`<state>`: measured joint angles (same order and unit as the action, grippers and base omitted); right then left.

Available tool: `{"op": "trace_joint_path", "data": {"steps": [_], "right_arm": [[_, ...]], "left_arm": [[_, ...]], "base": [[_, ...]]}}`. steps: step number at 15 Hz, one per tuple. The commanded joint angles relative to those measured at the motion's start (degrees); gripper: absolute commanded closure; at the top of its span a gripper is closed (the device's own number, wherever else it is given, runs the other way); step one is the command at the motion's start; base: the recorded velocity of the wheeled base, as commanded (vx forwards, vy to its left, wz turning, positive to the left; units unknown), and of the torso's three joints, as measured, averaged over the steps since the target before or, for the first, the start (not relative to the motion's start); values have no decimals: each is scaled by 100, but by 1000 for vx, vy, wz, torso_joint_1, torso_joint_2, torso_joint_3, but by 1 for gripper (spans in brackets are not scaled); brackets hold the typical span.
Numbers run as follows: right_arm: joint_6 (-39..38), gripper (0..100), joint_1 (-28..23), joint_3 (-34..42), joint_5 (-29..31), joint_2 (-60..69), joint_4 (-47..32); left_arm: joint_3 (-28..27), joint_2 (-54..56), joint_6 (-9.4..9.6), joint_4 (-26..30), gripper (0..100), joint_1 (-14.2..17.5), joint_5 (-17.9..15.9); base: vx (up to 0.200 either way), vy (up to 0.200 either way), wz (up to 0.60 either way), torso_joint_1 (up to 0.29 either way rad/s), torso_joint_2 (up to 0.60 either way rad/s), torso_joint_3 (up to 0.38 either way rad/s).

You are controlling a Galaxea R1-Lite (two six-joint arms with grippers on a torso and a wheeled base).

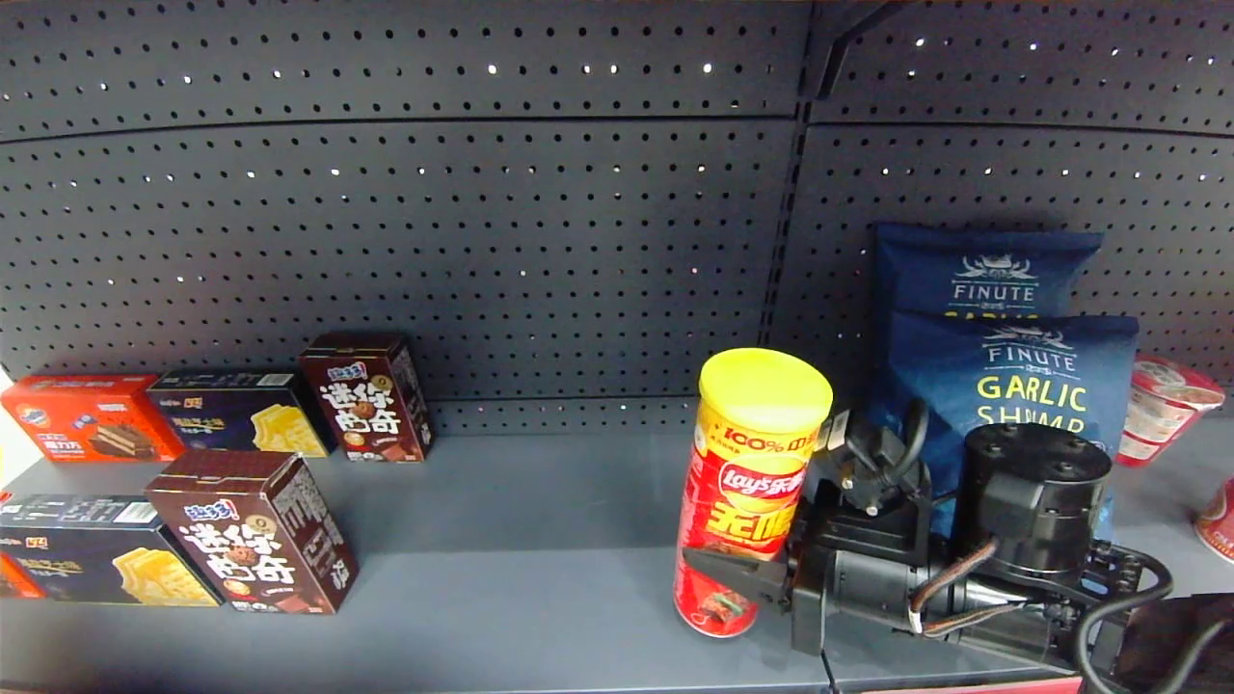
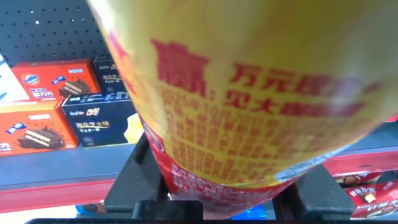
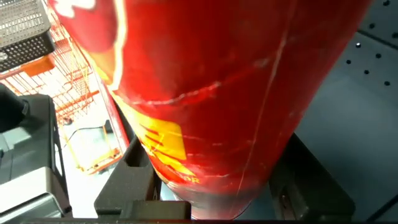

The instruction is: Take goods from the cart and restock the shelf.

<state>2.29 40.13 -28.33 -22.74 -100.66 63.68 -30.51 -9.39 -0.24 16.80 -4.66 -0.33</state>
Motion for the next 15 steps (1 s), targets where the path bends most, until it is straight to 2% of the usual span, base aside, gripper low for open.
{"op": "trace_joint_path", "data": {"steps": [1,4,14,15], "right_arm": [[17,100,21,232,-3,-314,338],[8,100,56,442,-3,-411,575],[26,100,83,460,-3,-771,830],[61,0,83,513,-3,-798,883]], "left_arm": [[28,-11,-2,-1,100,0,-2],[54,7,-11,8,100,0,-2],[89,60,-11,16,100,-9,59],[89,60,-11,16,100,-9,59]], "base": [[0,0,0,0,0,0],[0,0,0,0,0,0],[0,0,0,0,0,0],[0,0,0,0,0,0]]}}
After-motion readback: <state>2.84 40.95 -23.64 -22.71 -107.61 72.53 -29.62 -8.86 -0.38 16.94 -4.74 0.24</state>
